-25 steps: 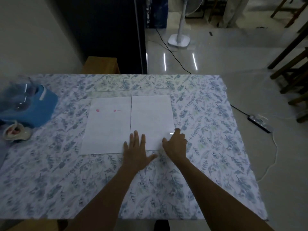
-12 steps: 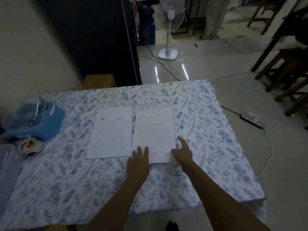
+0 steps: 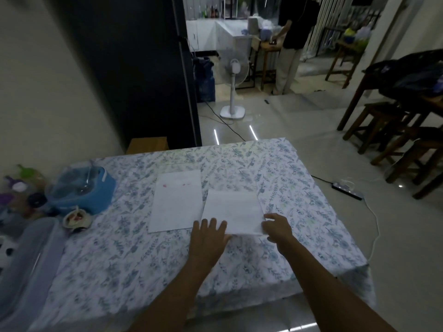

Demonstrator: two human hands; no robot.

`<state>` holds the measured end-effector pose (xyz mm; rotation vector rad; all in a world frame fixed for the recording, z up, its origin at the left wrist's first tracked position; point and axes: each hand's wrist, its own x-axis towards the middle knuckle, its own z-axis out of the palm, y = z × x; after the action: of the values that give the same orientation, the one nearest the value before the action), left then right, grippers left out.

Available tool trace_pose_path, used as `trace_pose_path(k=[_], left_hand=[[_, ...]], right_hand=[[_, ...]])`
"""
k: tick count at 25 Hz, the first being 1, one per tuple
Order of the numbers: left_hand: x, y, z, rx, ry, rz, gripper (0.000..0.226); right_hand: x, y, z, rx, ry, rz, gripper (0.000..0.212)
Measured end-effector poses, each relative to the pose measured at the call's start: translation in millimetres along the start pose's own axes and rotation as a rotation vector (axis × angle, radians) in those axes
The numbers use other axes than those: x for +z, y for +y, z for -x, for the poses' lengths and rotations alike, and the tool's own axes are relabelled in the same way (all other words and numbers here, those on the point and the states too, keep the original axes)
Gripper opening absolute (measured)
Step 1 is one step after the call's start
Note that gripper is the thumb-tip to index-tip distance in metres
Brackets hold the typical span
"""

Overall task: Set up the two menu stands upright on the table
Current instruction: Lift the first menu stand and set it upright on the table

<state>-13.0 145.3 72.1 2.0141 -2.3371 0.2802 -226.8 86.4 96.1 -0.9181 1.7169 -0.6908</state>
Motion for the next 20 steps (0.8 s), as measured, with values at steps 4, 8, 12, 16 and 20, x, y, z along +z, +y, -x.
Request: trace_pose_path(k=[4, 8, 12, 16, 20], left_hand=[[-28.8, -2.6, -0.1, 0.040, 0.115, 0.010, 0.035], [-49.7, -7.3, -20.8, 0.048, 0.176, 0.010, 0.041], [-74.8, -18.9, -60.5, 0.045, 0.094, 0.007, 0.062], [-93.7, -41.8, -115.1, -0.041, 0.113, 0.048, 0.070], [-92.9, -59.2, -166.2, -0.125, 0.098, 0.043, 0.067]], right_hand=[[-18.0, -10.8, 22.8, 0.021, 0.050, -0.135, 0.023], [-40.2, -28.6, 31.9, 0.030, 0.004, -0.201, 0.019], [-53.9, -48.3, 18.1, -0.018, -0.112, -0.079, 0.026], [-40.0, -87.0, -23.6, -0.102, -0.165, -0.006, 0.040], [-15.5, -117.9, -74.3, -0.208, -0.151, 0.126, 0.036]])
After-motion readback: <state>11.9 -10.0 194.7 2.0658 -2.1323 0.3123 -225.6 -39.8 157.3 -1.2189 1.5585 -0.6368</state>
